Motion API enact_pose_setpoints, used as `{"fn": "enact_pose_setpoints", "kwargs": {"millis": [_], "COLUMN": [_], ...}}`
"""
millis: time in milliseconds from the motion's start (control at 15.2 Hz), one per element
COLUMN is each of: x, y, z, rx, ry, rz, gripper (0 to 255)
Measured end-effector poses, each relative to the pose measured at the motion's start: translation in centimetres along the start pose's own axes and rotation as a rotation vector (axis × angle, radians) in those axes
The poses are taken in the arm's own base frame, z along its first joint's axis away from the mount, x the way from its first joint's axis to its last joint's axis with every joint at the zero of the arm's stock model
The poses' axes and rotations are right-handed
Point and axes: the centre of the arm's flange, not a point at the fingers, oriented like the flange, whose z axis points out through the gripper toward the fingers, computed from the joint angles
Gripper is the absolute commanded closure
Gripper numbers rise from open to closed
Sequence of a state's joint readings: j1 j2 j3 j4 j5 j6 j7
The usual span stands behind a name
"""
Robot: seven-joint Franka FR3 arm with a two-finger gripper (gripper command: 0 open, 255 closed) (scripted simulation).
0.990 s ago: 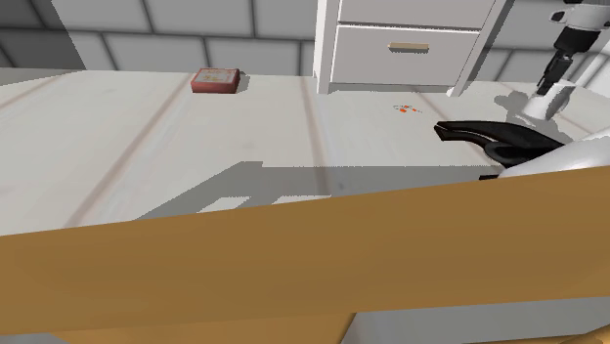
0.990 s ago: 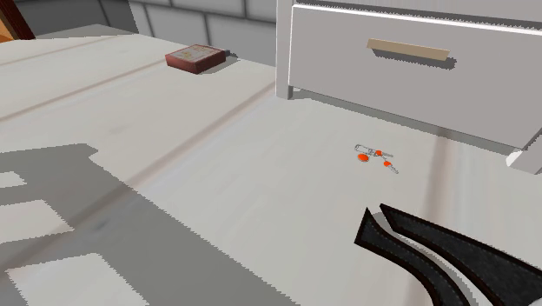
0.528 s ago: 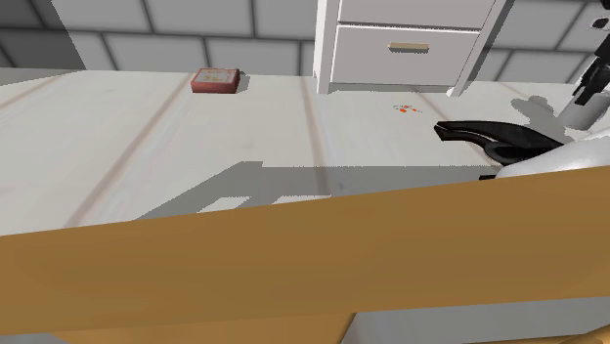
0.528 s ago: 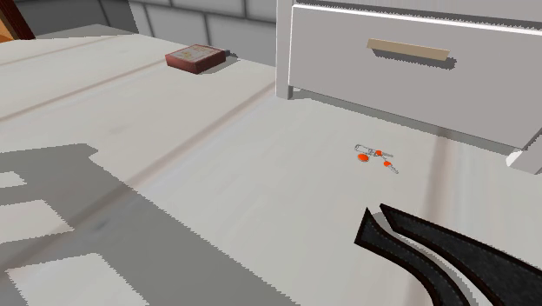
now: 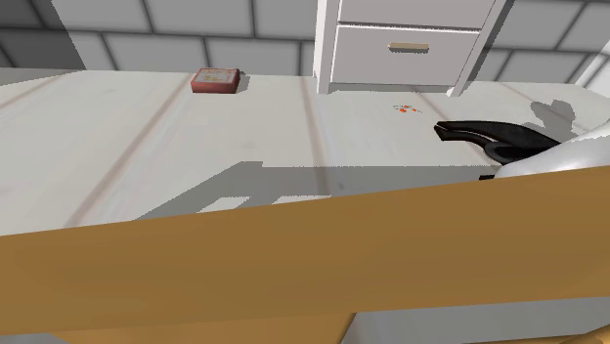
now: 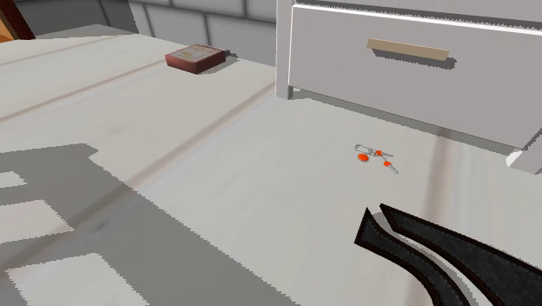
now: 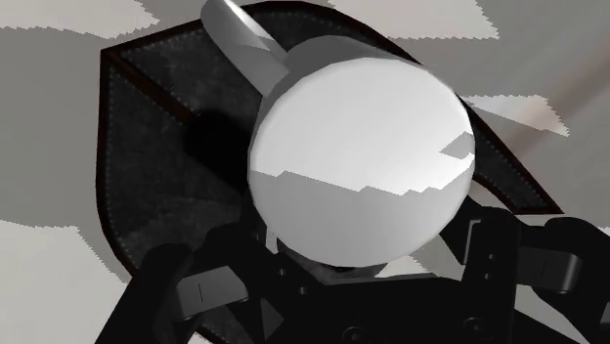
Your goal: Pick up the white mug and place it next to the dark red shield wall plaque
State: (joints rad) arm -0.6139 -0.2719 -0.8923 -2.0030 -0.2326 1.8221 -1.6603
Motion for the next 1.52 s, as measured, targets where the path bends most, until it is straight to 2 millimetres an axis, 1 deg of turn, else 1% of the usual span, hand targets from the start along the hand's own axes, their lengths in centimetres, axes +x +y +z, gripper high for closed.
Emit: {"fn": "enact_pose_setpoints", "kwargs": {"millis": [66,132,396,594,726,858,924,1056,1254,1518], "x": [-1.3,-2.5,-7.7,-11.8,-14.3,-17.5,-18.3,-19.0,-19.3,-19.2], "y": [0.1,0.4,0.5,1.3,1.3,1.7,1.9,2.0,2.2,2.1], "z": [-0.2,-0.1,0.4,0.0,0.1,0.2,0.5,1.3,2.9,5.0], "rx": [0.0,0.0,0.002,0.003,0.002,0.002,0.001,0.0,0.0,0.0], "ry": [0.0,0.0,0.002,-0.001,0.0,-0.005,-0.004,-0.001,0.0,0.0], "rz": [0.0,0.001,0.001,0.003,0.003,0.006,0.003,-0.001,-0.002,-0.002], "gripper": [255,255,255,255,255,255,255,255,255,255]}}
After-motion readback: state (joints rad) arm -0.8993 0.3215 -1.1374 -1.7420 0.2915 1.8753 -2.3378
